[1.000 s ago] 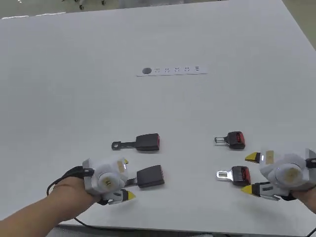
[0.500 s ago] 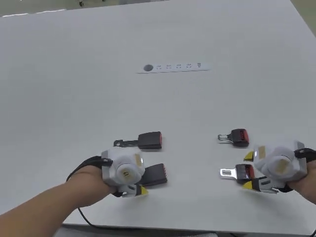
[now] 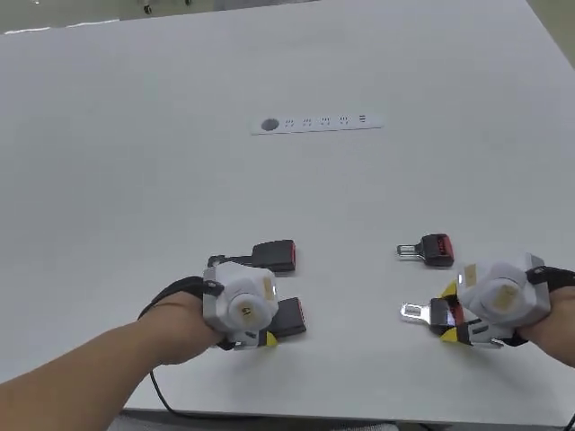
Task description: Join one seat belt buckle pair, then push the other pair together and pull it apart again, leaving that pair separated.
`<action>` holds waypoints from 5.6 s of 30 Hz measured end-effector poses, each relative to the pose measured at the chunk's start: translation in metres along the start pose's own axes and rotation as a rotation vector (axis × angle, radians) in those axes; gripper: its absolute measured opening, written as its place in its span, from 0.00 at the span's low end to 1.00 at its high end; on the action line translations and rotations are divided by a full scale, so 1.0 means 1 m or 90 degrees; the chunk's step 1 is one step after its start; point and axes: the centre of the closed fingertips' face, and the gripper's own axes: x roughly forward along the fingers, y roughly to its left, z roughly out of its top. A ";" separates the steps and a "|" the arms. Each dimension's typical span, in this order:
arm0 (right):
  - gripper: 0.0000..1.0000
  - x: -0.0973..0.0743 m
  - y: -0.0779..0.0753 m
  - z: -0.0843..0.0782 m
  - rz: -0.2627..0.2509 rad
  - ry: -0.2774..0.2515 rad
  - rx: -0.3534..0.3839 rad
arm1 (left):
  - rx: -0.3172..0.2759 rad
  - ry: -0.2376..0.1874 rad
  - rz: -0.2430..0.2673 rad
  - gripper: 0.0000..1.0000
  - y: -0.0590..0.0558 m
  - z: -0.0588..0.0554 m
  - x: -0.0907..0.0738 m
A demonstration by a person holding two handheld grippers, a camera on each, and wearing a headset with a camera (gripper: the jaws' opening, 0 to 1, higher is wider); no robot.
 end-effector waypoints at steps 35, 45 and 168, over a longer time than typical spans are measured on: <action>0.35 0.010 0.002 0.013 0.042 0.007 0.005 | 0.094 0.045 -0.065 0.33 -0.005 0.001 0.003; 0.35 0.021 0.017 0.039 0.040 0.006 -0.019 | 0.077 0.040 -0.060 0.33 -0.005 0.000 0.002; 0.36 0.075 0.045 0.165 0.073 -0.084 -0.058 | 0.033 0.049 -0.077 0.34 -0.002 0.000 0.000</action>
